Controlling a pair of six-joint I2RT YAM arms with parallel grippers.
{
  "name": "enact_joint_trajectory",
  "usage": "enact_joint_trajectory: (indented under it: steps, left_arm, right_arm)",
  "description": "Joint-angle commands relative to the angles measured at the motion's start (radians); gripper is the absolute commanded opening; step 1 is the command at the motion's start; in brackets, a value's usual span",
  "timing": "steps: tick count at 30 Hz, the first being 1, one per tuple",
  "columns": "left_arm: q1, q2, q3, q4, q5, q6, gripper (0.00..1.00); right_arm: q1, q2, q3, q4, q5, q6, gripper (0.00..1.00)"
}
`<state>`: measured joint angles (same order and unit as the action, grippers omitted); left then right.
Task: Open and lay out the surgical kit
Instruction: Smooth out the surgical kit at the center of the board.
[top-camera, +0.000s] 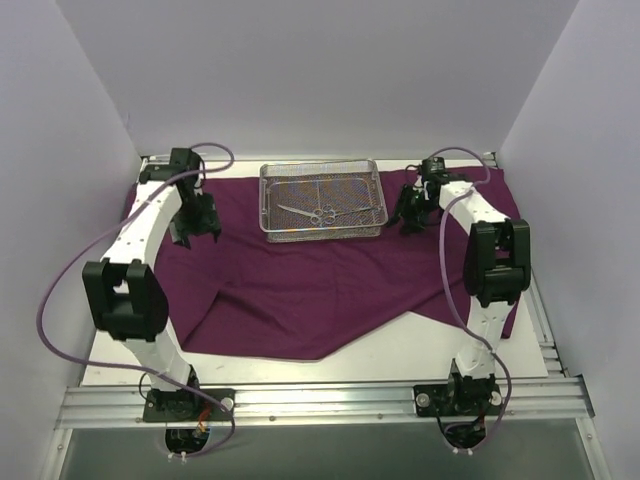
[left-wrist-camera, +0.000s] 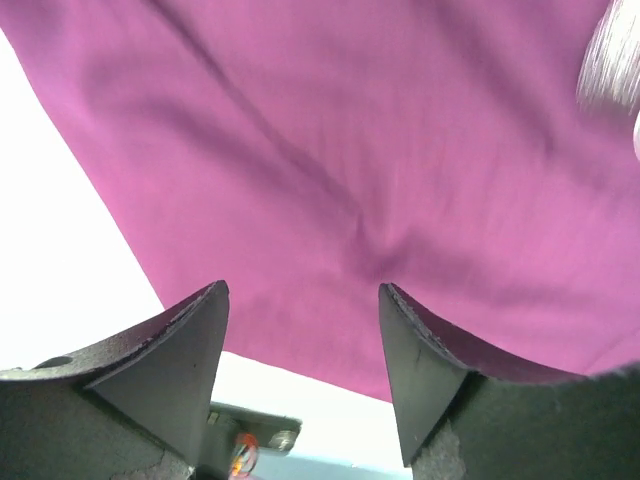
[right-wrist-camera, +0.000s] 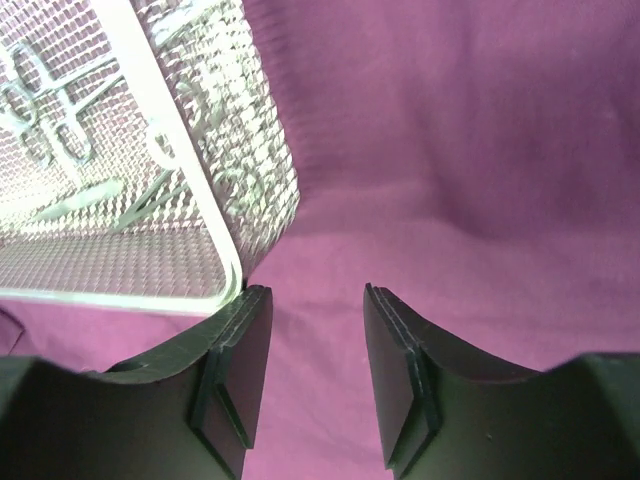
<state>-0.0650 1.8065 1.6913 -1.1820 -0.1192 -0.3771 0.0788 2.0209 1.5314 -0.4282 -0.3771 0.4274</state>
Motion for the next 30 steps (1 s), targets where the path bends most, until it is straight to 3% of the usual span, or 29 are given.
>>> enact_joint_trajectory:
  steps: [1,7,26,30]
  left_arm:
    - [-0.048,-0.107,-0.165,0.048,-0.034,0.049,0.71]
    - [-0.156,-0.116,-0.294,0.048,-0.095,0.040,0.72]
    - [-0.180,0.145,-0.275,0.058,-0.163,0.030,0.65]
    - [-0.177,0.148,-0.274,0.059,-0.178,0.020,0.51]
  right_arm:
    - [0.001,-0.080,-0.019,-0.012,-0.065,0.002,0.43]
    - [0.001,-0.106,-0.033,-0.009,-0.066,-0.015,0.45]
    - [-0.074,-0.214,-0.103,0.022,-0.108,0.014,0.45]
    - [-0.073,-0.211,-0.099,0.020,-0.114,0.019,0.45]
